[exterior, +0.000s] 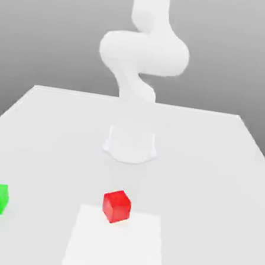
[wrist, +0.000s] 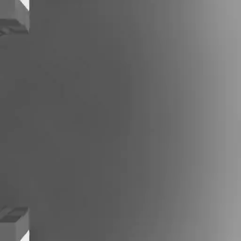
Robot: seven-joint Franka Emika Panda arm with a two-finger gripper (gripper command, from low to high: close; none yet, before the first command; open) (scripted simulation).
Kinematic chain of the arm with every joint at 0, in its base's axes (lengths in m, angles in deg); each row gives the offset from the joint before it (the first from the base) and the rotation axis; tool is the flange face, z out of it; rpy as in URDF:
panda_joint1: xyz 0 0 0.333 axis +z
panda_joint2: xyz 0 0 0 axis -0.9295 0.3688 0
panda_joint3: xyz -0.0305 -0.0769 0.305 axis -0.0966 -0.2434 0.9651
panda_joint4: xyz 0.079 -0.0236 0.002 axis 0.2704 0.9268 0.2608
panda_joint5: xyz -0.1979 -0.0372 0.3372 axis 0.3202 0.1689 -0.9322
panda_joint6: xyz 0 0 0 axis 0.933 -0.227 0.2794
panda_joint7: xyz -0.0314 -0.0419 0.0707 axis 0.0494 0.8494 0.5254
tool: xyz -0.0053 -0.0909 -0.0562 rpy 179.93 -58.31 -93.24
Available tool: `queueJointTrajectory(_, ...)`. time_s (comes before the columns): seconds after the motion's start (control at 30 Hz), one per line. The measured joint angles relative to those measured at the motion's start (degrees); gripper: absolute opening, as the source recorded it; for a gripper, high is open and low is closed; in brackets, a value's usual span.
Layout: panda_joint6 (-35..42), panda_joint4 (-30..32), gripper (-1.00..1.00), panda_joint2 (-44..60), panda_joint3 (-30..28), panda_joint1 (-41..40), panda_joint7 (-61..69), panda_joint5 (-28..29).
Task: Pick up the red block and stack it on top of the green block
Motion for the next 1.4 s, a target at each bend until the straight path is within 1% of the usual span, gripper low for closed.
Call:
queueJointTrajectory(0.17, -6.68, 9.27, 0.0, 8.02, -0.79, 1.12, 5.73, 2.52)
queueJointTrajectory(0.33, -13.37, 18.75, 0.0, 16.02, -3.07, 2.18, 12.41, 4.06)
queueJointTrajectory(0.5, -21.16, 29.39, 0.0, 25.25, -6.81, 3.82, 21.54, 4.17)
queueJointTrajectory(0.57, -26.28, 32.59, 0.0, 31.92, -8.19, 4.6, 25.72, 3.36)
queueJointTrajectory(0.63, -30.89, 33.52, 0.0, 37.88, -8.58, 5.08, 28.32, 1.98)
queueJointTrajectory(0.73, -35.58, 33.23, 0.0, 43.51, -8.0, 5.28, 30.58, -0.72)
queueJointTrajectory(0.87, -41.32, 32.55, 0.0, 50.12, -3.39, 1.76, 33.75, -4.9)
queueJointTrajectory(0.9, -42.61, 32.42, -1.0, 51.58, -2.14, 0.57, 34.16, -5.33)
queueJointTrajectory(1.13, -42.81, 32.39, -1.0, 51.87, -1.69, 0.13, 34.2, -5.37)
queueJointTrajectory(1.3, -36.69, 33.12, -1.0, 44.88, -3.95, 1.1, 30.63, -0.71)
queueJointTrajectory(1.4, -32.6, 33.82, -1.0, 40.13, -3.94, 0.77, 29.95, 0.4)
